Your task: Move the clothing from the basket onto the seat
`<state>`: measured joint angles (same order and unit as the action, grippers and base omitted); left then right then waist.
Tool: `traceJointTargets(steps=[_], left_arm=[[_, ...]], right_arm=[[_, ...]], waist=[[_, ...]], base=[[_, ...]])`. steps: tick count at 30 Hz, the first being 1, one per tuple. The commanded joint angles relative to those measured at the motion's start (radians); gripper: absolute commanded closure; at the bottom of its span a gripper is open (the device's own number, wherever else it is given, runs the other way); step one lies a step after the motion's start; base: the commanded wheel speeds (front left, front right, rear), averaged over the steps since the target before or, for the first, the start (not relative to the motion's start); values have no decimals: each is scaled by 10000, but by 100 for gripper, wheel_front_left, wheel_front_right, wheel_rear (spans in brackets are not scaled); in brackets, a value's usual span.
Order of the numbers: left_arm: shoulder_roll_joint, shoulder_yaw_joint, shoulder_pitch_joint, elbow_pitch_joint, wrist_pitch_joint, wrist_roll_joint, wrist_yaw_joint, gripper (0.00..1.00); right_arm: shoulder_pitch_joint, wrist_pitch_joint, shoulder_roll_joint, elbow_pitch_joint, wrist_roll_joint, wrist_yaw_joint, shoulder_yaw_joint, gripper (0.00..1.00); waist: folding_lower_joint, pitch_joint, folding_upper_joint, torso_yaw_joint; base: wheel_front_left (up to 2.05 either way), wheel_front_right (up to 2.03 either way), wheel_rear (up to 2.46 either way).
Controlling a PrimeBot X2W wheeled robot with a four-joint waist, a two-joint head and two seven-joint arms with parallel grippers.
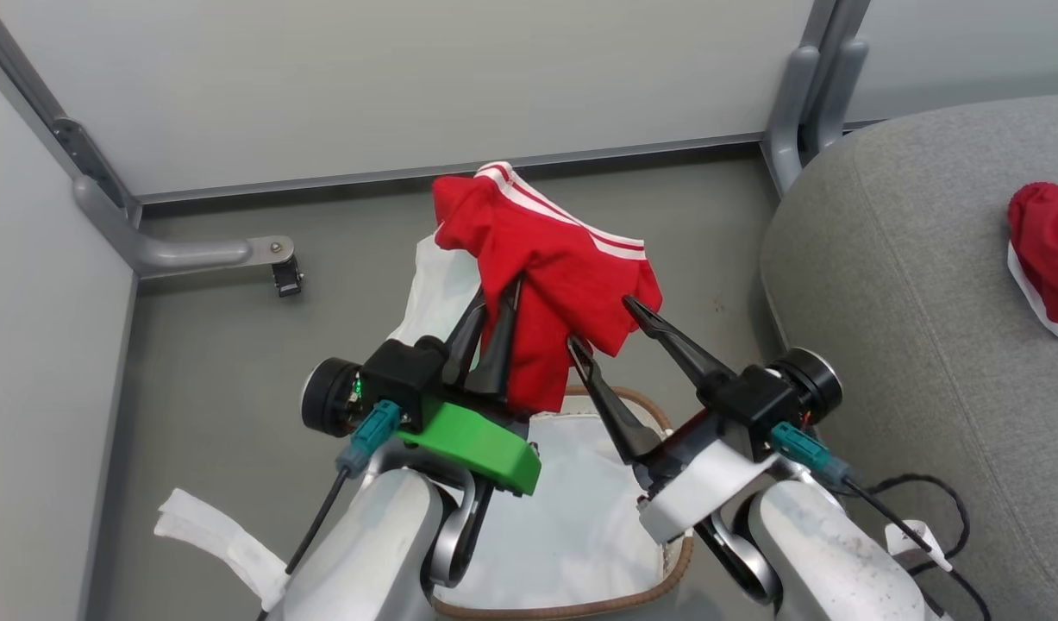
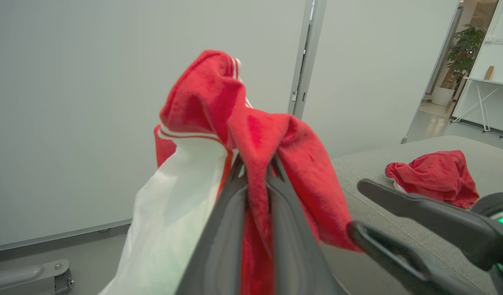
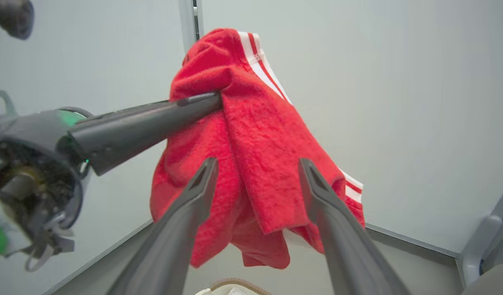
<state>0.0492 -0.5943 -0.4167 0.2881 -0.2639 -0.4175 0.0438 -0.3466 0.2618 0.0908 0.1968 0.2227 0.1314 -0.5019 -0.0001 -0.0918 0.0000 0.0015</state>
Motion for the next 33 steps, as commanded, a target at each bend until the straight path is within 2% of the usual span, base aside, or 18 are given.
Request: traceJointTargets(steps=[1, 9, 15, 21, 22, 23, 24, 25, 32, 33], left_arm=[[38, -82, 113, -15, -8, -49, -20, 100], [32, -811, 3, -86, -9, -479, -59, 100], [30, -1357, -227, -170, -9, -793, -73, 100], [28, -1713, -233, -214, -8, -1255, -75, 100], [28, -1746, -246, -208, -8, -1265, -61, 100], [28, -1773, -234, -187, -8, -1350, -60, 100], [30, -1802, -220, -174, -8, -1400, -55, 100], [30, -1834, -232, -154, -8, -1397, -40, 100], [42, -1616, -220, -65, -3, -1245, 122, 100], [42, -1542, -202, -109, -3, -1187, 155, 87]], right_arm=[[-247, 48, 94, 214, -190, -14, -143, 0], [-1447, 46, -108, 1724, -747, -14, -611, 0], [-2101, 35, -286, 3148, -659, -14, -1248, 0], [-2417, 35, -357, 3364, -279, -14, -1491, 0], [-2396, 35, -368, 3284, -180, -14, -1477, 13], [-2367, 35, -370, 3227, -96, -14, -1439, 56], [-2351, 35, -370, 3162, -65, -14, -1432, 91], [-2327, 35, -375, 3100, -8, -14, -1407, 100], [-1966, 38, -376, 2881, 248, -14, -1082, 100], [-1907, 38, -371, 2884, 279, -14, -1031, 100]], waist=[[1, -61, 0, 70], [1, -226, 0, 381], [1, -305, 0, 697], [1, -350, 0, 893], [1, -361, 0, 916], [1, -371, 0, 929], [1, -378, 0, 943], [1, -384, 0, 951], [1, -382, 0, 762], [1, -393, 0, 698]], base=[[0, 0, 0], [0, 0, 0], [0, 0, 0], [0, 0, 0], [0, 0, 0], [0, 0, 0], [0, 0, 0], [0, 0, 0], [0, 0, 0], [0, 0, 0]])
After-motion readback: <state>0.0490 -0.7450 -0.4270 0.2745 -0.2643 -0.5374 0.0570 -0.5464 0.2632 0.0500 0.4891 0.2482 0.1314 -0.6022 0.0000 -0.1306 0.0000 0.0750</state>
